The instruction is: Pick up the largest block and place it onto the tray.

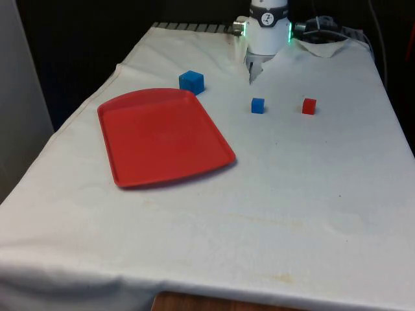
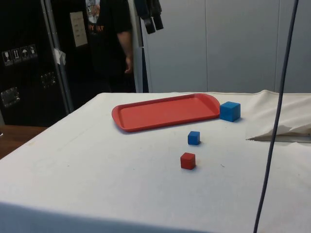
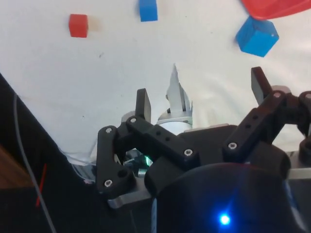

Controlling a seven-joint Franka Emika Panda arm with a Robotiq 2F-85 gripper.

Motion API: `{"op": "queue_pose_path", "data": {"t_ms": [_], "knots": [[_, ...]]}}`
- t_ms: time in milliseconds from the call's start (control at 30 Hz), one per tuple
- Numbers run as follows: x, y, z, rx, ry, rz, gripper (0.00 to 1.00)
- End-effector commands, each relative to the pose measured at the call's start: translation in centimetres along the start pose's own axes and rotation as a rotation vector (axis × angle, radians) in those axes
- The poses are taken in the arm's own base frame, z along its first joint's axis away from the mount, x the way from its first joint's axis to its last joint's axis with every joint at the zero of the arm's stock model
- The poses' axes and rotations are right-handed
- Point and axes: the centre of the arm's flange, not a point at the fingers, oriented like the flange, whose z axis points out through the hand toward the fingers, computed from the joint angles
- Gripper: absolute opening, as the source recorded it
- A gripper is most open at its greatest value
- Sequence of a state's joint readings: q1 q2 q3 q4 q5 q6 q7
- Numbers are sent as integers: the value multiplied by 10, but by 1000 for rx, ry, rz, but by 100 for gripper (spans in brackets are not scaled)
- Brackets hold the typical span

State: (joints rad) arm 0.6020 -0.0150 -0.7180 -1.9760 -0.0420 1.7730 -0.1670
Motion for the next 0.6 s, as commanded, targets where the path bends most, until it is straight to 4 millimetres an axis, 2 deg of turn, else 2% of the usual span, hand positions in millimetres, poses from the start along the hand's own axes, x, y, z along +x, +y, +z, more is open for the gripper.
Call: {"op": "queue_pose_path", "data": {"t_ms": [0,467,533,567], "knots": [[-2,3,1,2,-2,0,100],[-29,49,23,18,-27,2,100],[-28,47,23,26,-40,3,100],[-34,56,28,23,-34,0,100]]}}
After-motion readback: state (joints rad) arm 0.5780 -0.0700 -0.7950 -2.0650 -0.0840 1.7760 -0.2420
